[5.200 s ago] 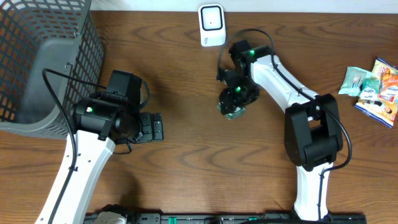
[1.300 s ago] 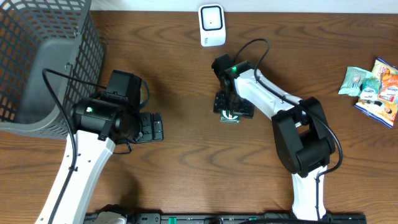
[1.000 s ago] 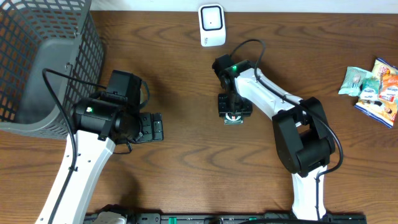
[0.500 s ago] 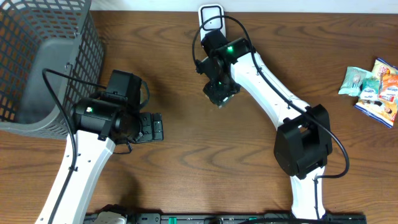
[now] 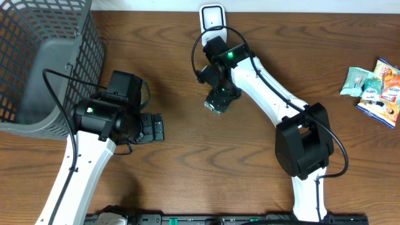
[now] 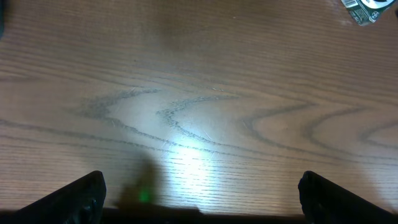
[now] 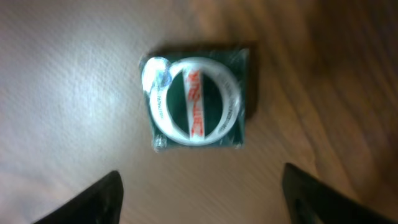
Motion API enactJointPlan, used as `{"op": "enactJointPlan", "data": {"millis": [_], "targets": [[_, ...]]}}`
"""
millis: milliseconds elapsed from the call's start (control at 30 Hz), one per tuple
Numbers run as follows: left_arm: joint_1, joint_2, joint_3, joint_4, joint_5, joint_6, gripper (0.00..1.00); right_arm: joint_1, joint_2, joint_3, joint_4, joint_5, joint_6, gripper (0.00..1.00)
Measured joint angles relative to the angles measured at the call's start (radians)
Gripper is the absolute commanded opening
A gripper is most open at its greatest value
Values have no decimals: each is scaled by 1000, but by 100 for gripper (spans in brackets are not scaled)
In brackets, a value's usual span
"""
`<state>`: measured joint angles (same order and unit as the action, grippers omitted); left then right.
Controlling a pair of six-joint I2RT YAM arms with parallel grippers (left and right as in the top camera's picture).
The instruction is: Scan the item barcode
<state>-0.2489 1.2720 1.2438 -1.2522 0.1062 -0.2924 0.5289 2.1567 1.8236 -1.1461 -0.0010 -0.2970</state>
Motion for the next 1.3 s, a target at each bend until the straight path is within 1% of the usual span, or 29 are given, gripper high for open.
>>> {"op": "enactJointPlan", "data": {"millis": [67,133,200,233,300,367,467,567,633,733,900,967,1067,1267,1300], "targets": [[0,0,0,0,0,0,98,-2,0,0,29,0,111,99],[0,0,0,0,0,0,97,-2,0,-1,45,0,248,94],[0,0,0,0,0,0,98,-3,0,-1,47,0,433,96],[0,0,0,0,0,0,98,-3,0,-1,48,0,536,99],[0,0,0,0,0,0,97,-3,0,-5,51,2,708,99],[0,0,0,0,0,0,98,-3,0,-13,63,12,851,99],[0,0,0,0,0,0,98,-3,0,-39,83,45,1038,99],[0,0,0,0,0,0,98,-3,0,-76,145,62,1156,99],[0,0,0,0,0,0,98,-3,0,-109,211,61,1206,99],[0,0,0,0,0,0,97,-3,0,-145,270,44,1240,99],[0,0,0,0,0,0,98,-3,0,-167,284,26,1255,99],[0,0,0,0,0,0,98,-3,0,-178,286,23,1256,95],[0,0,0,0,0,0,98,-3,0,-196,291,23,1262,93],[0,0,0,0,0,0,98,-3,0,-248,341,10,1269,87],[0,0,0,0,0,0,98,-3,0,-255,345,8,1271,84]]}}
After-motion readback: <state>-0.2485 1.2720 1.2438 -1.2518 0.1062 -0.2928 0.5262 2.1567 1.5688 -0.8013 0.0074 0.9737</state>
